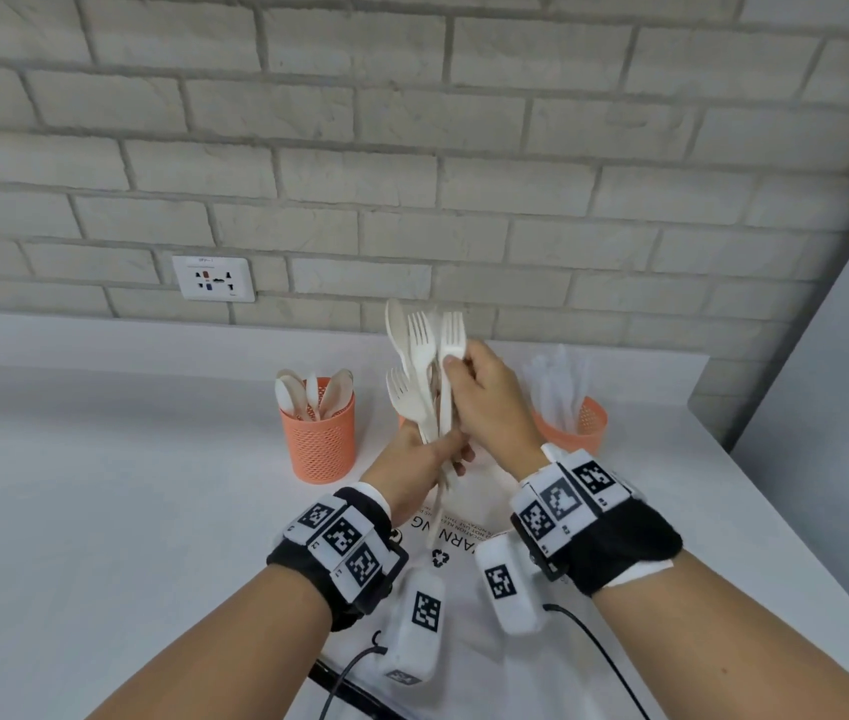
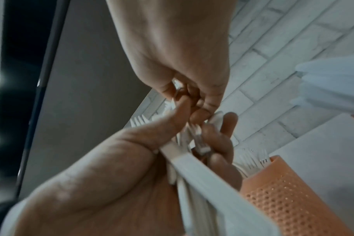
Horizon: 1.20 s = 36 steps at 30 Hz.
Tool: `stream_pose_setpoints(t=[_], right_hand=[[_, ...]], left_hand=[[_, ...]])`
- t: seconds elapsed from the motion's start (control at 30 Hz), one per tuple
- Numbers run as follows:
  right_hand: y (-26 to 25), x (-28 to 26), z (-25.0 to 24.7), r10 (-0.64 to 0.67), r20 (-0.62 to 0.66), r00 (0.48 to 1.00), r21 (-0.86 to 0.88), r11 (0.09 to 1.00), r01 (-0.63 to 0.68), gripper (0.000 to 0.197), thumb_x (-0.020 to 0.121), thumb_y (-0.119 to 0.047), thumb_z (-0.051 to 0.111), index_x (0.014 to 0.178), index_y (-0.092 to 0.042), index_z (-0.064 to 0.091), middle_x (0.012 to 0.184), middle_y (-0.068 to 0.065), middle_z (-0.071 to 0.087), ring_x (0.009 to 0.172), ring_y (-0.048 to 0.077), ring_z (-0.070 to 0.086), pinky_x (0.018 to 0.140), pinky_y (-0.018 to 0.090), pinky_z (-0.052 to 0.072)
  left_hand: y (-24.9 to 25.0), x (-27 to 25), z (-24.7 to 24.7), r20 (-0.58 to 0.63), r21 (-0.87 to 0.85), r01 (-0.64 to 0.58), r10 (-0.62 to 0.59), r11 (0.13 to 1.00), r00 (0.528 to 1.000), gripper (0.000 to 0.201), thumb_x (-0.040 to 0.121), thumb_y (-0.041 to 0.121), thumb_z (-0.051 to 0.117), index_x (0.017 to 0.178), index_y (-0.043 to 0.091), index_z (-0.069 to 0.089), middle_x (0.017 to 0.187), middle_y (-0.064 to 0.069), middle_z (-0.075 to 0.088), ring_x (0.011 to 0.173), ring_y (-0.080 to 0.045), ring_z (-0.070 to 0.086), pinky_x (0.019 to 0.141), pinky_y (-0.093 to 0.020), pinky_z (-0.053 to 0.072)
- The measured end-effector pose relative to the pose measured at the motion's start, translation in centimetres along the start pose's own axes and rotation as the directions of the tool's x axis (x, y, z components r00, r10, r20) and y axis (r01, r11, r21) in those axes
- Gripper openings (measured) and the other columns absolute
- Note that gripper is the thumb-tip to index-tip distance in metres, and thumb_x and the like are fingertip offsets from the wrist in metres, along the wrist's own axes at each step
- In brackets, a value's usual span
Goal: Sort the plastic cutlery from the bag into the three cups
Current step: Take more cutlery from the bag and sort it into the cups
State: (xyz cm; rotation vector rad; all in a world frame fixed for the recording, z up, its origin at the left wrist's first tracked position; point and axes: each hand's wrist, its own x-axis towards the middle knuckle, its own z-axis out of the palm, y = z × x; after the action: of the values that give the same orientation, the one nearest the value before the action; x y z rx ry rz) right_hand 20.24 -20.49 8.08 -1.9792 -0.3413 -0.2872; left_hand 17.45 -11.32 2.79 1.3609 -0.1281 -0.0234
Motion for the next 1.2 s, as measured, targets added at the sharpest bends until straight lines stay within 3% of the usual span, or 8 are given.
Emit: stream_pose_setpoints(t=[0.13,0.27,0.37,0.5,0.87,0.97,1.1,1.2], right_hand=[[-0.8,0.1,-0.7,0.12,0.019,0.993,0.321,0.939,-0.12,0.018,0.101,-0.023,0.03,0.1,-0.009,0.042,0.071,0.004,0.061,0.06,0.016,0.059,0.055,0.026,0.05],[-0.9,0.7,-1.4,0.09,-0.081,0.993,0.497,0.867,-0.037,0.016,0.1,-0.026,0.037,0.087,-0.017,0.042,0.06,-0.002,0.046,0.044,0.006,0.045,0.044,0.023,0.04],[-0.8,0.6,-1.1,0.029,0.016,0.999,0.356,0.934,-0.032,0.012,0.089,-0.024,0.061,0.081,-0.017,0.055,0.06,-0.005,0.058,0.05,0.008,0.055,0.05,0.023,0.045],[-0.1,0.0,0.7,0.032,0.084,0.996,0.163,0.986,-0.045,0.019,0.076,-0.018,0.075,0.069,-0.016,0.057,0.076,0.012,0.065,0.074,0.027,0.066,0.07,0.037,0.054],[-0.6,0.7,0.6,0.071,0.284,0.956,0.092,0.991,-0.101,0.017,0.092,-0.016,0.043,0.079,-0.015,0.053,0.061,-0.002,0.05,0.055,0.011,0.046,0.053,0.025,0.036],[-0.7,0.8,0.6,0.075,0.342,0.937,0.074,0.992,-0.107,0.017,0.092,-0.015,0.038,0.084,-0.016,0.052,0.065,-0.003,0.051,0.056,0.009,0.046,0.054,0.023,0.037],[-0.1,0.9,0.6,0.091,0.273,0.958,0.157,0.978,-0.137,0.018,0.091,-0.015,0.037,0.077,-0.016,0.048,0.067,0.001,0.05,0.059,0.013,0.047,0.061,0.031,0.04],[0.2,0.9,0.6,0.125,0.191,0.974,0.247,0.954,-0.171,0.018,0.094,-0.018,0.038,0.105,-0.01,0.05,0.078,0.004,0.057,0.068,0.016,0.056,0.07,0.034,0.048]], left_hand=[[0.2,0.1,-0.5,0.02,-0.066,0.022,-0.021,0.998,1.0,0.033,0.095,0.021,0.047,0.122,0.001,0.048,0.07,0.001,0.059,0.059,-0.01,0.051,0.058,-0.024,0.044],[0.3,0.2,-0.6,-0.055,-0.099,0.029,-0.035,0.995,0.998,0.029,0.097,0.017,0.045,0.116,-0.004,0.047,0.062,-0.001,0.051,0.049,-0.009,0.047,0.049,-0.02,0.042],[0.4,0.1,-0.6,-0.098,-0.063,0.01,-0.016,0.998,0.995,0.026,0.096,0.011,0.045,0.112,-0.009,0.051,0.063,-0.006,0.048,0.045,-0.006,0.046,0.046,-0.018,0.042],[0.7,-0.1,-0.3,-0.089,-0.005,-0.015,0.014,1.0,0.996,0.008,0.093,-0.002,0.044,0.1,-0.003,0.049,0.062,-0.01,0.044,0.042,-0.007,0.045,0.043,-0.017,0.04],[1.2,0.0,-1.3,0.034,-0.089,0.002,0.001,0.996,0.999,0.023,0.081,-0.014,0.049,0.093,0.005,0.05,0.066,-0.001,0.052,0.053,-0.007,0.049,0.048,-0.021,0.039],[1.6,0.1,-1.1,0.055,-0.197,0.05,-0.04,0.979,0.998,0.02,0.074,-0.004,0.051,0.089,0.008,0.046,0.061,0.001,0.049,0.049,-0.008,0.043,0.047,-0.021,0.034],[1.7,0.2,-1.0,0.077,-0.274,0.119,-0.102,0.954,0.992,0.013,0.097,0.017,0.042,0.089,0.01,0.049,0.059,0.003,0.049,0.047,-0.006,0.039,0.046,-0.018,0.033],[1.6,0.3,-1.0,0.027,-0.2,0.053,-0.048,0.978,0.998,0.018,0.098,0.024,0.04,0.099,0.009,0.051,0.066,-0.001,0.045,0.047,-0.007,0.04,0.045,-0.018,0.037]])
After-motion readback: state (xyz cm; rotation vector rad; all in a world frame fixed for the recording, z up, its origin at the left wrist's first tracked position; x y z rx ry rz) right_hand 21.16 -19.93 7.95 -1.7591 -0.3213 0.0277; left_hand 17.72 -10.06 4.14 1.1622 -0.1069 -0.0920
